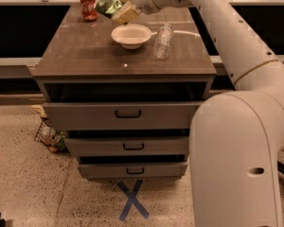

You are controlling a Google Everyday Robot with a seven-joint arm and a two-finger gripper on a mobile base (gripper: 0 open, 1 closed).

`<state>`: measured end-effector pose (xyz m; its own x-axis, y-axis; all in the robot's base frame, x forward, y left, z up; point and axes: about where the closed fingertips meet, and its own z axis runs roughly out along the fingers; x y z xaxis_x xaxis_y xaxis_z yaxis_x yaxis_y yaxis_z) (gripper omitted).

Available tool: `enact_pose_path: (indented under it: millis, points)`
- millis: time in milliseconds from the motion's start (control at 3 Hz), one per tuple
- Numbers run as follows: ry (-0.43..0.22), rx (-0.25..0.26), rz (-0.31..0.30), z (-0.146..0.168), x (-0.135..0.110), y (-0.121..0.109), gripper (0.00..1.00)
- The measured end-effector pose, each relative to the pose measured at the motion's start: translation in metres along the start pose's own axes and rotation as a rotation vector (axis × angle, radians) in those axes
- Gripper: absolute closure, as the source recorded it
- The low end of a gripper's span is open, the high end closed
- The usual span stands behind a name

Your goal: Pick green can from paper bowl and place on counter

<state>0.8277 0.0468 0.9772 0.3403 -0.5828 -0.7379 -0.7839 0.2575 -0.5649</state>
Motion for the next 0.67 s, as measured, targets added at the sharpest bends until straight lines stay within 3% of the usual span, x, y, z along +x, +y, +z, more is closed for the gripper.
enact_pose_path:
  millis: [333, 667]
  points:
    - [-0.073, -0.099, 0.114, 0.008, -0.026, 0.032, 1.00]
    - [-0.083, -0.208, 0.199, 0.019, -0.036, 0.076, 1.00]
